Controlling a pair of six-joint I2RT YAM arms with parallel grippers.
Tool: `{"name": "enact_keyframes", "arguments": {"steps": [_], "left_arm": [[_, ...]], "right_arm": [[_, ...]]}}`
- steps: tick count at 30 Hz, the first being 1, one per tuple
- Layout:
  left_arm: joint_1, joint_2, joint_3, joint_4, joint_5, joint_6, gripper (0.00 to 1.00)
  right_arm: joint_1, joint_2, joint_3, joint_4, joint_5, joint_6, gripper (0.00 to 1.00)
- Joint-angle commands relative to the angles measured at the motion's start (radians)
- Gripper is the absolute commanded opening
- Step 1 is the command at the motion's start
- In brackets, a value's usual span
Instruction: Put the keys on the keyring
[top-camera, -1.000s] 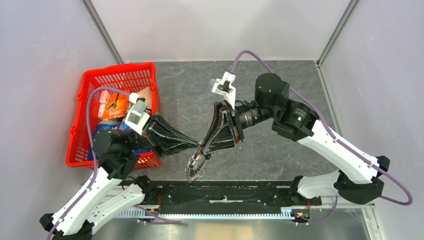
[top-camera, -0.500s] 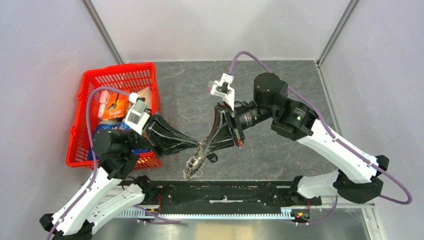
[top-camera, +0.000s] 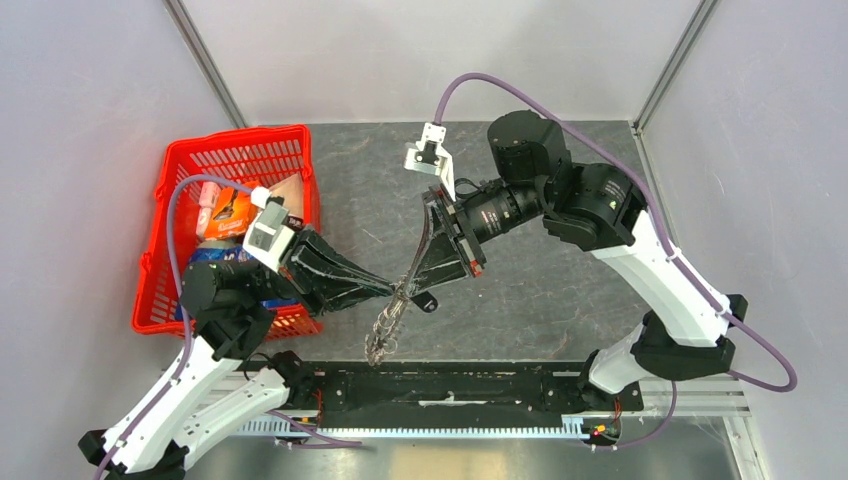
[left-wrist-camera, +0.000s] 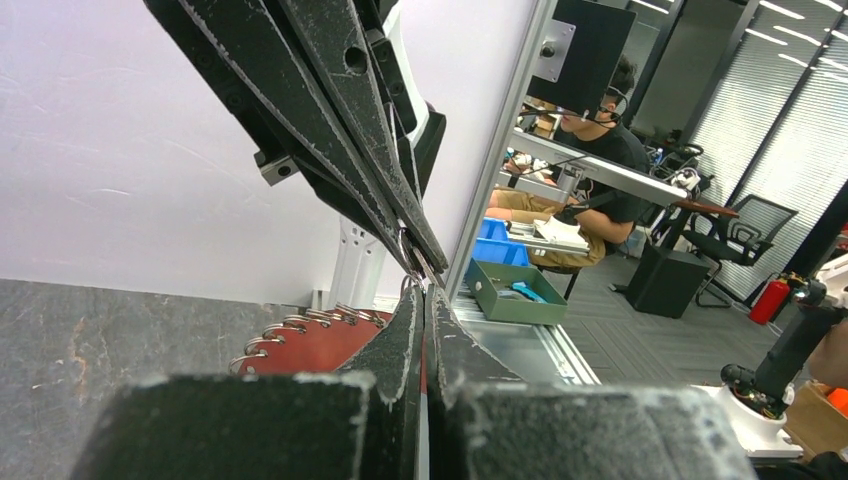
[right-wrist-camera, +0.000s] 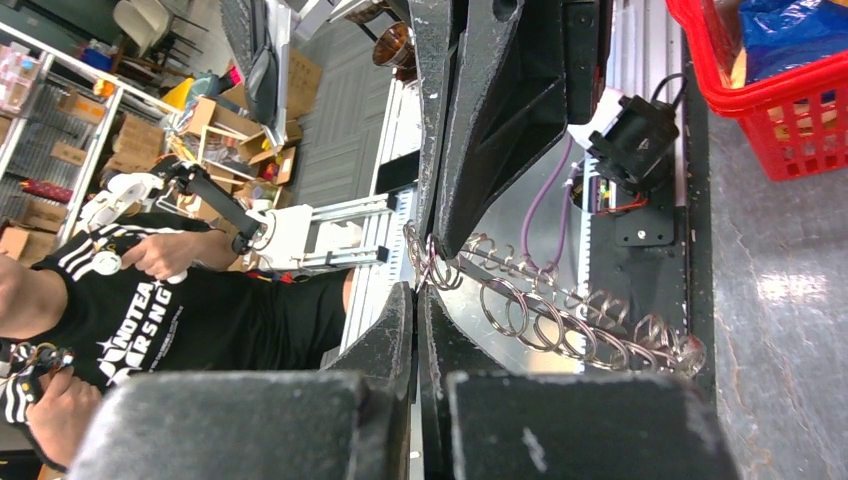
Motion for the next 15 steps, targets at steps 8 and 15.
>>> {"name": "enact_keyframes", "arguments": {"steps": [8,15], "left_arm": [[-0.007,-0.011,0.034,0.037,0.126,0.019,0.02],[-0.007,-0.009,0.047,0.041,0.155,0.026,0.02]], "right_arm": [[-0.011,0.023,0.144,-0.200,0.047,-0.074,0.00],[-0.011,-0.018,0.099,-0.231,0.010,-0.083,0.00]]}}
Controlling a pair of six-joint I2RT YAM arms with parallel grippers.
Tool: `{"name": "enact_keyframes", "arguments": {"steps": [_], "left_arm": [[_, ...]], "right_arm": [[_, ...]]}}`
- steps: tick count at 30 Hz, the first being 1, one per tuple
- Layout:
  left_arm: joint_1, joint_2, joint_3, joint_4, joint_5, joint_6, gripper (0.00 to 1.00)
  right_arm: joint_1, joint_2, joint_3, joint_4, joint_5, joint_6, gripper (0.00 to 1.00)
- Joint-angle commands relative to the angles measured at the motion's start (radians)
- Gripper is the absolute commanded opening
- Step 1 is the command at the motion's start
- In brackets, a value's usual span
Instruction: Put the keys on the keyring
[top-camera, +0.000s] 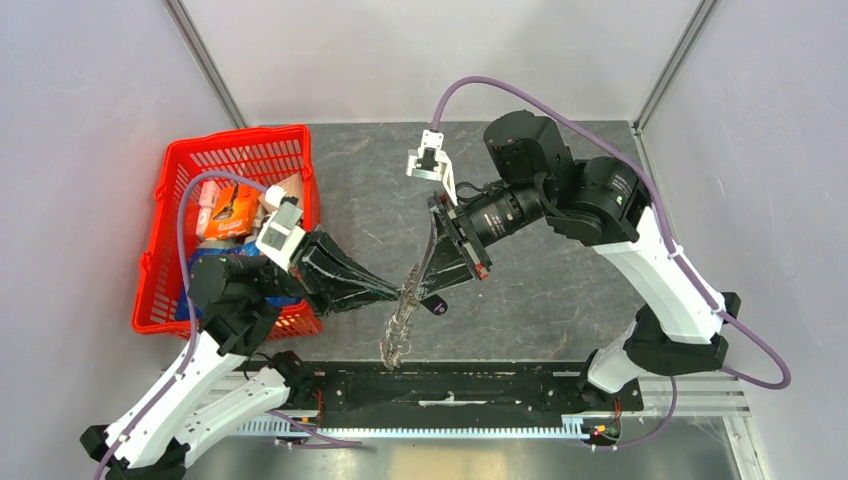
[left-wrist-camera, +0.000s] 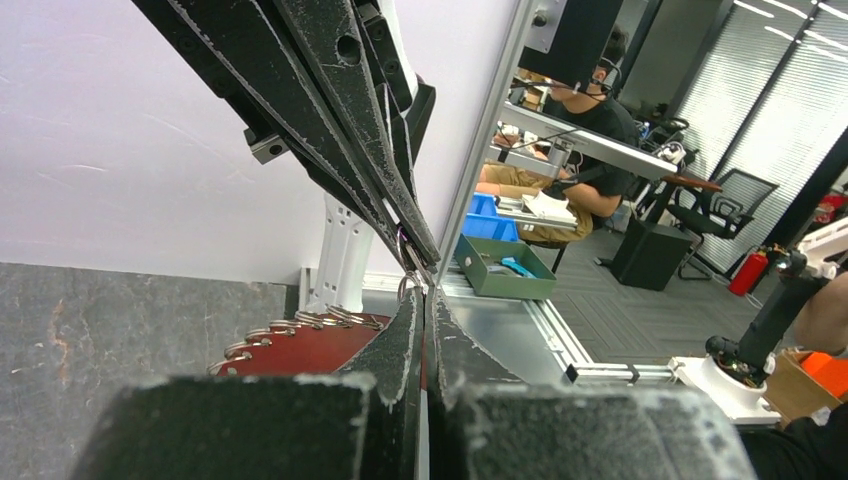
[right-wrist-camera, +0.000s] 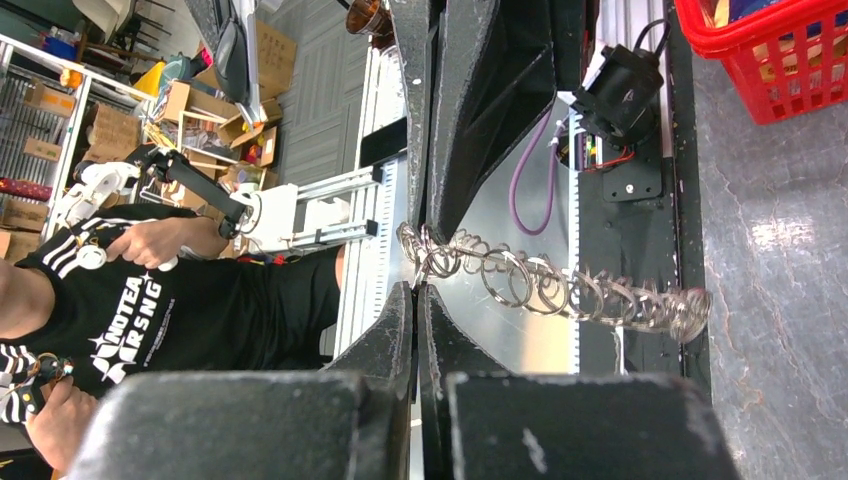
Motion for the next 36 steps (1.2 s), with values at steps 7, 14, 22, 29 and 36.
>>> {"name": "enact_keyframes", "arguments": {"steps": [7,14,22,29,36], "left_arm": [[-0.007,-0.037,0.039,0.047,0.114,0.025,0.02],[-0.007,-0.047,0.041,0.035,0.128,0.033,0.02],[-0.007,-0.034,0.051,0.036,0.169,0.030,0.02],[-0.007,-0.030,0.060,0.010,0.173,0.040,0.02],[-0.007,-0.015,0.077,-0.053,0.152,0.061,0.02]], "right_arm": [[-0.013,-0.102,-0.039,-0.067,-0.025,0.002,0.00],[-0.013,-0.148,-0.079,-0.070,0.027,-0.012,0.00],[-0.013,-0.185,-0.148,0.078,0.030,0.067,0.00],[-0.013,-0.164,-0.152,0.131,0.029,0.079,0.00],[-0.013,-0.131,-0.143,0.074,-0.063,-0.015,0.00]]}}
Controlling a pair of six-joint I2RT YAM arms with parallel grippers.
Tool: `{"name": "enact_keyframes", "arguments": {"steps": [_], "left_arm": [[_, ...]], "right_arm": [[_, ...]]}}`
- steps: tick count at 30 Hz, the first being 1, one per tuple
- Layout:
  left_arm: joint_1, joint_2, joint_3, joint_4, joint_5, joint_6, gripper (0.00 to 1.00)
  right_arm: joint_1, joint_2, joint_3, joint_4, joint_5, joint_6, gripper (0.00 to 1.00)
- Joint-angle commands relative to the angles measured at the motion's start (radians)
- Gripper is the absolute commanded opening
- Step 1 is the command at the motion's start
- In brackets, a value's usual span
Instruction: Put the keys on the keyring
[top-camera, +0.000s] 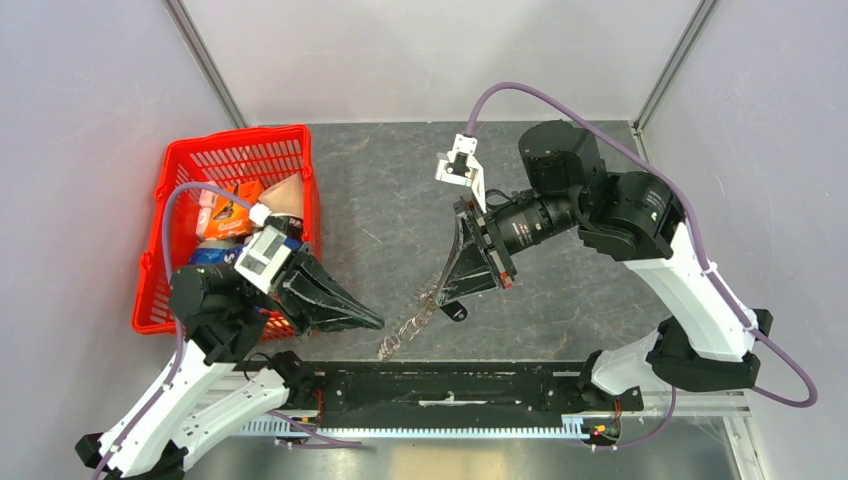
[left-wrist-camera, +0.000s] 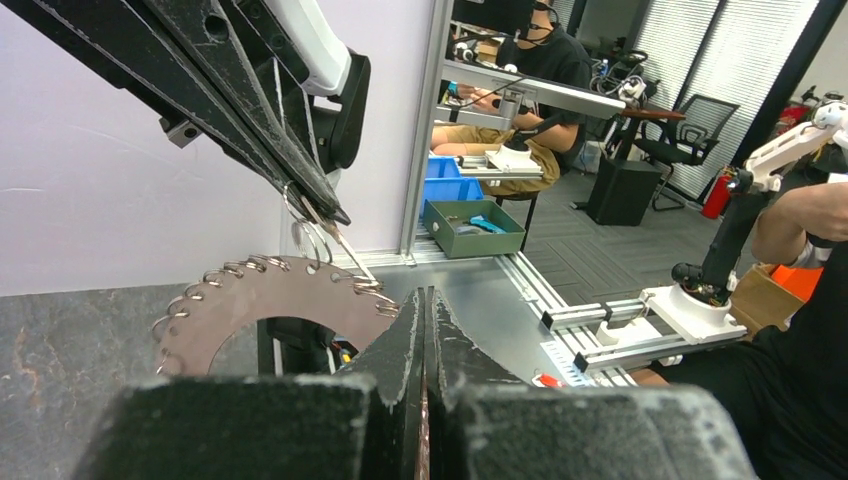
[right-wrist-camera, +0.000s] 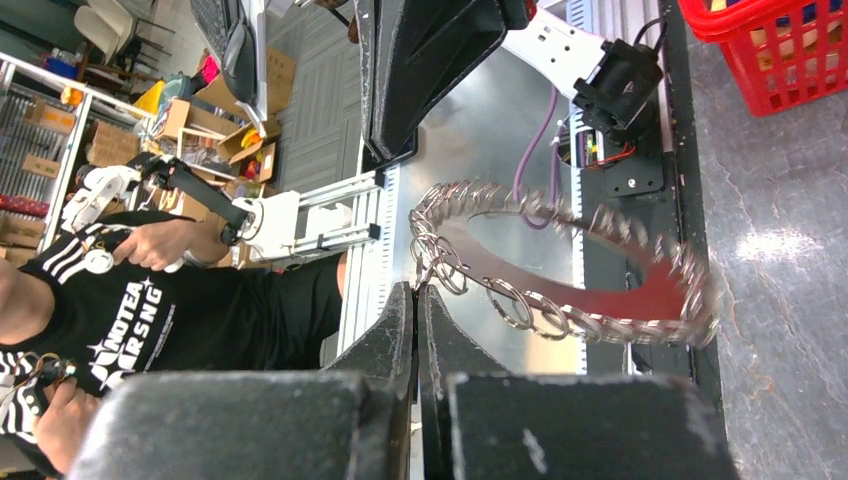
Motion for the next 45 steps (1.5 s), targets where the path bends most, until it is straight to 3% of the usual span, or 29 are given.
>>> {"name": "enact_keyframes", "arguments": {"steps": [1,3,10,13,18,30,45], "left_arm": [[-0.002,0.017,0.046,-0.048,-0.001,0.046,0.02],[-0.002,0.019,0.052,-0.081,-0.011,0.067,0.05],[-0.002,0.022,0.057,-0.154,-0.030,0.118,0.34],[-0.002,0.022,0.043,-0.154,-0.028,0.114,0.39],[-0.003,0.030,0.006,-0.015,-0.010,-0.001,0.40],[-0.007,0.055,-0.012,0.118,-0.042,-0.125,0.37],[-0.020,0.113,-0.002,0.100,-0.089,-0.147,0.30]], "right_arm": [[0.000,0.020,0.011,0.005,-0.094,-0.073,0.00],[0.001,0.033,0.018,-0.005,-0.114,-0.091,0.00],[0.002,0.077,0.085,-0.055,-0.147,-0.118,0.00],[0.002,0.082,0.097,-0.061,-0.126,-0.115,0.00],[0.005,0.079,0.103,-0.052,-0.041,-0.105,0.00],[0.009,0.096,0.105,-0.026,0.097,-0.081,0.00],[0.018,0.091,0.080,0.107,0.295,0.016,0.00]]}}
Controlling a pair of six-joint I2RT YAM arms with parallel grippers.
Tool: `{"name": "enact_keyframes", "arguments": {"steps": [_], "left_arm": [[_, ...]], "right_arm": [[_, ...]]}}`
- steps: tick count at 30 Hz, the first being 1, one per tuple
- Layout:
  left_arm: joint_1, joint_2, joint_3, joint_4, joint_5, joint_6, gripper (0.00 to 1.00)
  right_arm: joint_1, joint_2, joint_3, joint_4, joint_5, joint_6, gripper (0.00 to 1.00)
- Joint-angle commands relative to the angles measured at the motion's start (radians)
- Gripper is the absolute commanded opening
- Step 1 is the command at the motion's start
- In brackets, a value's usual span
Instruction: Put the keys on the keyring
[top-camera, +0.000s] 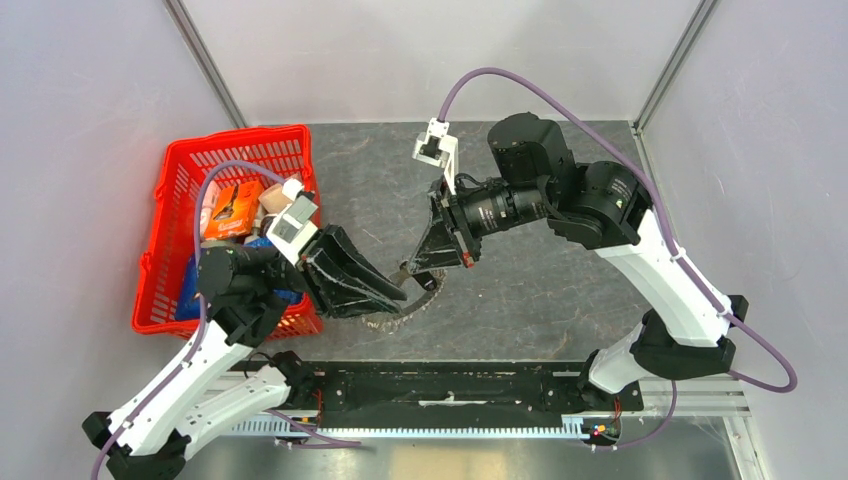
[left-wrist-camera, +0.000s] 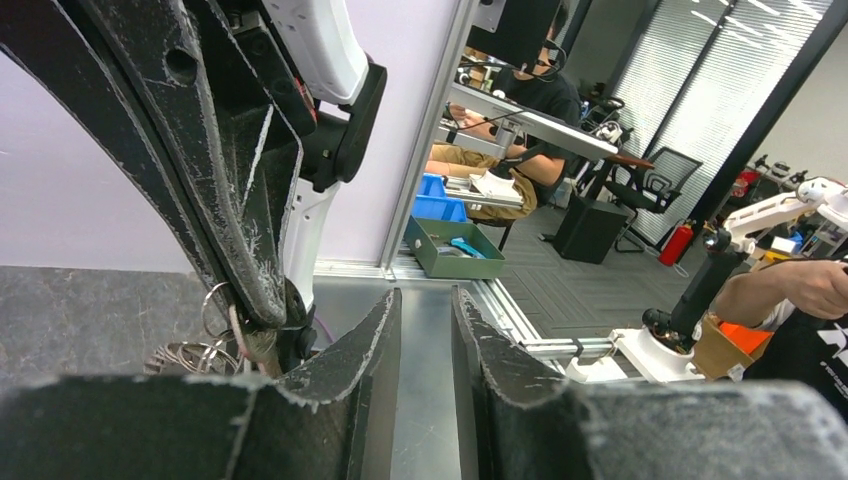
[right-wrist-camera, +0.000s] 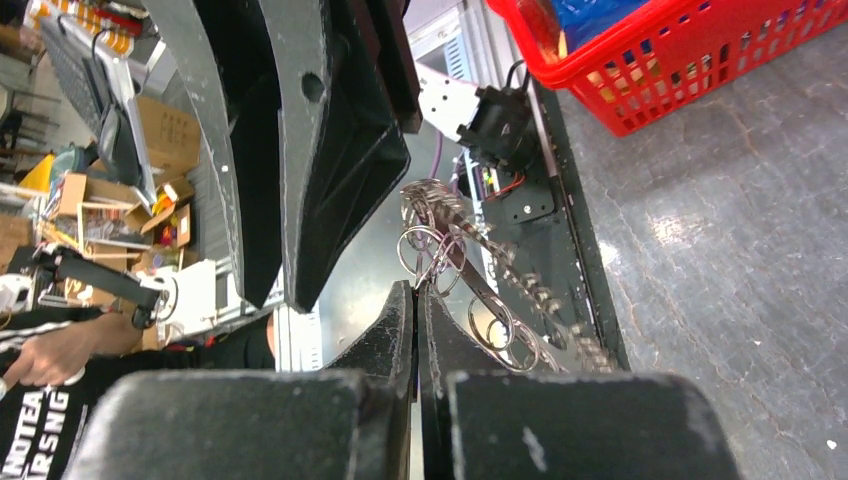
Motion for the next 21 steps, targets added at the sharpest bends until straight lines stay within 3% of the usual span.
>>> {"name": "enact_keyframes", "arguments": {"steps": [1,9,21], "left_arm": [[-0.003,0.007,0.012,-0.002,-0.026,-0.024,0.31],[-0.003,0.009,0.018,-0.116,-0.056,0.048,0.29],[-0.003,0.017,0.033,-0.385,-0.109,0.275,0.21]], "right_arm": [[0.009,-0.009,0.014,0.110,0.121,0.052,0.00],[0.017,-0.011,0.000,0.160,0.224,0.087,0.00],[0.018,-0.047,0.025,0.142,0.289,0.099,0.00]]}}
